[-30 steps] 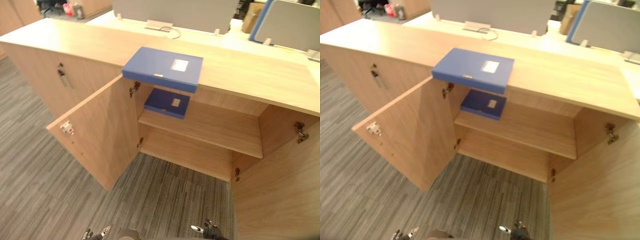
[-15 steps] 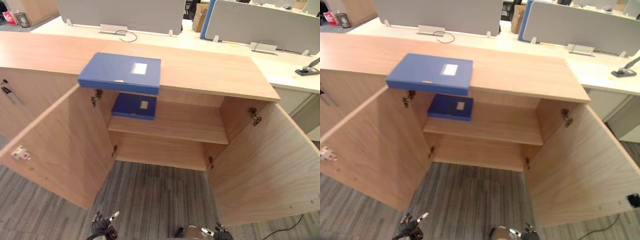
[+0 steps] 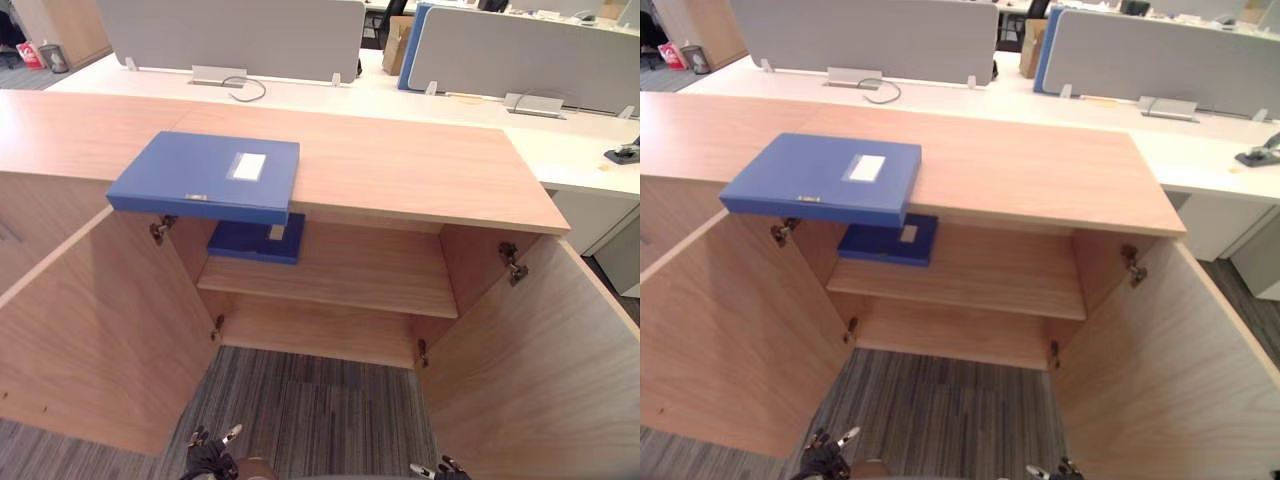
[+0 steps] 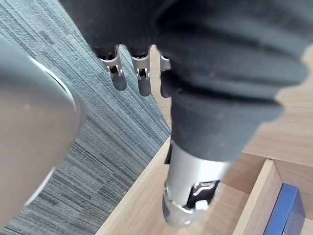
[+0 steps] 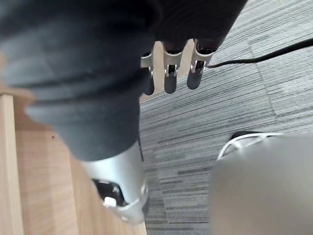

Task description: Walk over to the cabinet, pick up the folder, carry it to the office cabinet, place the folder inside the office cabinet, then close the office cabinet door

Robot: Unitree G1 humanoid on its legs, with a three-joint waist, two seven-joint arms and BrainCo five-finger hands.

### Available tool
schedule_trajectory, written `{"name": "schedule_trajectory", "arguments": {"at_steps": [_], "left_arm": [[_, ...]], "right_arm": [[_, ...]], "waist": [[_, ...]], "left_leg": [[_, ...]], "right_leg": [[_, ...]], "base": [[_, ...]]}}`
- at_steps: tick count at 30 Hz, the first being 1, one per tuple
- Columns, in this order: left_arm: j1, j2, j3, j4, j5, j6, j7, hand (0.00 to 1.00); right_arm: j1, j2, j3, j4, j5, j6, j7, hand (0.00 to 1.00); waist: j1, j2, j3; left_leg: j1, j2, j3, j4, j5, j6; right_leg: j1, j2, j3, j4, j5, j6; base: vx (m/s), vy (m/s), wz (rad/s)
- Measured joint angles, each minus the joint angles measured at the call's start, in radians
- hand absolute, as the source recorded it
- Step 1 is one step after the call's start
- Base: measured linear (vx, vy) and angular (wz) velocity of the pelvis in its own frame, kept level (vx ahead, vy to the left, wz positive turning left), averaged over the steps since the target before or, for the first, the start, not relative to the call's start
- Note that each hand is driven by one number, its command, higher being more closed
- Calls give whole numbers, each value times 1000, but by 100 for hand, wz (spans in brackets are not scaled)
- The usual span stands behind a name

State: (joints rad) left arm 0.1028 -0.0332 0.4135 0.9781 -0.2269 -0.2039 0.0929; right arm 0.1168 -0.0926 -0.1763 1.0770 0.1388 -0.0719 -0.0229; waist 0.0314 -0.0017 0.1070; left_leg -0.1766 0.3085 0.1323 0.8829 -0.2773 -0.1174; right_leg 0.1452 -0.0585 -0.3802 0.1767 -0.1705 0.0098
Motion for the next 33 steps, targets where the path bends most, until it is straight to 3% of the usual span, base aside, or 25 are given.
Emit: {"name": "schedule_trajectory", "arguments": {"at_steps": [1,2,3,4,5,8,10,16,21,24,28,33], "left_arm": [[-3,6,-14,0,9,1,0,0],[-2,3,-17,-4,24,1,1,0],[0,0,-17,-3,26,0,1,0],[3,12,-18,10,18,1,1,0],[8,28,-23,17,-1,1,3,0],[8,45,-26,35,-11,1,22,0],[11,48,-30,48,-8,1,23,0],[11,60,-69,65,-23,0,17,0],[33,82,-158,61,-202,6,-54,0],[82,87,-219,-31,-386,20,-94,0],[172,71,-305,-345,-588,35,-123,0],[186,55,-290,-667,-676,-10,-88,0]], "right_arm": [[-47,8,23,17,1,9,-15,0],[-83,32,15,23,-1,11,-26,0],[-85,34,12,22,-1,9,-26,0],[-86,75,3,28,-2,8,-22,0],[-84,95,1,29,-3,7,-14,0],[-74,101,-42,40,-4,8,-14,0],[-62,105,-47,41,-4,7,-7,0],[-50,100,-77,72,-5,7,1,0],[-46,74,-81,86,-28,7,15,0],[-46,60,-76,87,-43,8,22,0],[-44,51,-56,87,-68,12,32,0],[-47,36,25,84,-83,32,32,0]], "waist": [[11,-7,5],[16,-4,4],[17,3,0],[29,-13,-7],[26,-45,-19],[19,-66,-18],[18,-67,-33],[12,-73,-39],[-2,-57,-45],[-11,-57,-44],[-13,-51,-54],[-7,-55,-78]], "left_leg": [[-19,-37,0,-101,-12,13],[-30,-82,-25,-309,20,27],[-28,-88,-37,-362,50,34],[-6,-135,-33,-414,103,28],[9,-182,-31,-461,120,48],[61,-247,-23,-516,130,65],[98,-265,-16,-576,144,83],[149,-280,-18,-724,228,75],[227,-286,-31,-933,347,65],[244,-290,-37,-971,368,63],[240,-306,-54,-975,367,62],[213,-315,-79,-970,376,75]], "right_leg": [[8,-26,17,-3,7,12],[12,-55,30,-7,15,35],[11,-55,31,-8,14,45],[17,-88,43,-30,19,75],[15,-110,55,-56,23,70],[42,-145,55,-71,55,70],[50,-155,55,-86,77,71],[49,-149,55,-127,94,81],[40,-139,56,-159,92,84],[35,-137,60,-157,88,95],[29,-151,63,-154,77,105],[12,-152,60,-162,81,109]], "base": [[200,349,-43],[161,304,-34],[161,335,-19],[165,246,10],[203,283,24],[166,172,25],[118,119,-8],[4,-51,-3],[-83,-66,-6],[-98,9,-6],[-67,50,4],[30,21,8]]}}
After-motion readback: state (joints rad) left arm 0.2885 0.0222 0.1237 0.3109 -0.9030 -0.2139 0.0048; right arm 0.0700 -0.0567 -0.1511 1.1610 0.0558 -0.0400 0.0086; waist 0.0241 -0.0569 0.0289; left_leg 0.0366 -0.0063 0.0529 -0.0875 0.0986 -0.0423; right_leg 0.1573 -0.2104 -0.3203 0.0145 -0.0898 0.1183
